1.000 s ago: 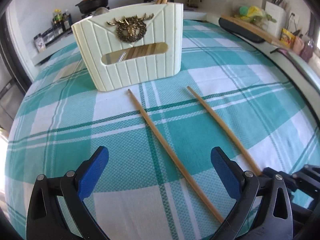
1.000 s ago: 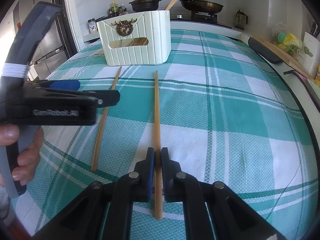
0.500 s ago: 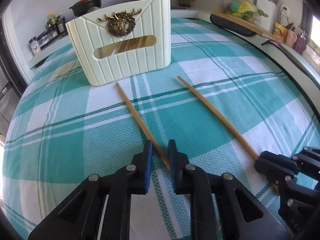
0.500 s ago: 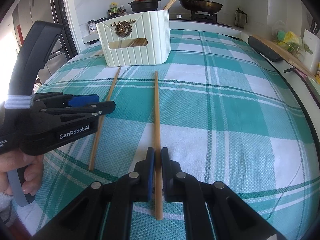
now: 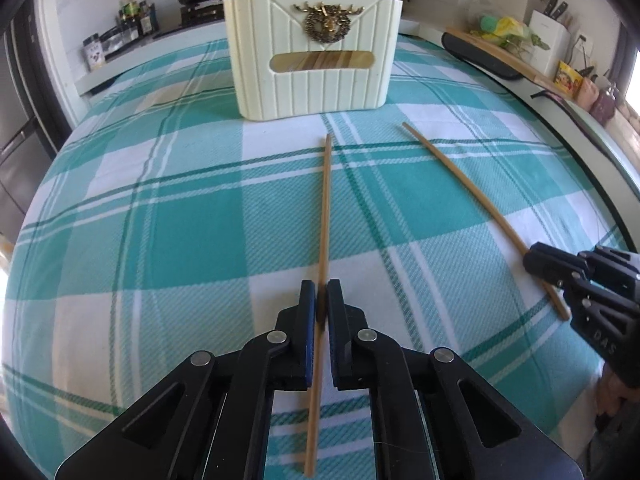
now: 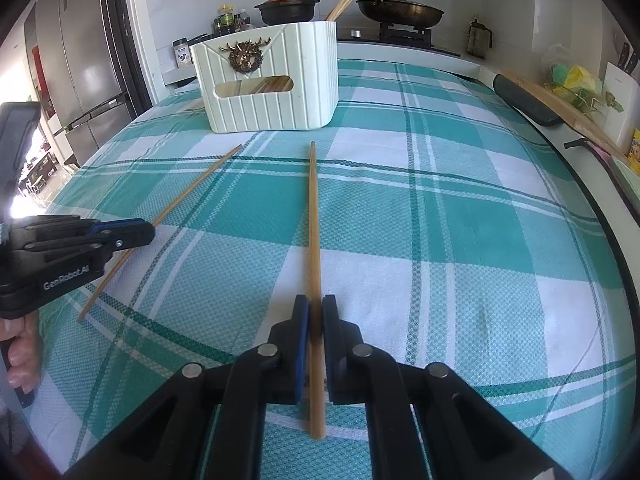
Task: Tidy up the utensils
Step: 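Close the left tool on a second chopstick while the right tool holds its chopstick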
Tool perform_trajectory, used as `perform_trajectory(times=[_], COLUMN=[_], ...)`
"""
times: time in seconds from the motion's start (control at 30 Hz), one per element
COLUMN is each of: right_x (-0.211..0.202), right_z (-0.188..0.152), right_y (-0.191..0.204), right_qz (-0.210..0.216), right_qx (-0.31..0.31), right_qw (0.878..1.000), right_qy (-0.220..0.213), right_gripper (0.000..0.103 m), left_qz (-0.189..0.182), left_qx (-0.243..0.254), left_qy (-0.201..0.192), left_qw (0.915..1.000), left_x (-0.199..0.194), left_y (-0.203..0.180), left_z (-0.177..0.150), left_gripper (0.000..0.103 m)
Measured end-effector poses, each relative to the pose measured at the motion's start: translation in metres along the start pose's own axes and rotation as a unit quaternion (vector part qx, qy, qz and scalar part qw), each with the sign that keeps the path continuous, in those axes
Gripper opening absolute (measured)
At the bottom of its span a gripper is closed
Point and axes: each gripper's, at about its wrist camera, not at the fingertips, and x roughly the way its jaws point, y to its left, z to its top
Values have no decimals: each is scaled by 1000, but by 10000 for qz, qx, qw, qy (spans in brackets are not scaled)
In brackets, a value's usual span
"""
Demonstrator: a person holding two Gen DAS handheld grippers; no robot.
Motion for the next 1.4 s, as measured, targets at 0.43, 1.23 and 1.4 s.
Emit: perform_trajectory(times=[0.43, 1.23, 1.4], right_x=[-2, -27, -29], right_z=[0, -22, -20], right_y=[3, -26, -33], right_qz=[-99, -297, -264], right_qx=[-53, 308, 390], right_qw=[9999, 9984, 9982], right_qy=[6, 374, 365], right_gripper=[9, 24, 41], left_qz=[-263, 324, 290], left_qx=[162, -45, 59], left_qy=[59, 161, 205], left_qw=[9995, 9993, 9994], left_x=[-12, -19, -19], left_y=[9, 1, 1], left_z=[-12, -25, -25], left_gripper=[65, 60, 63])
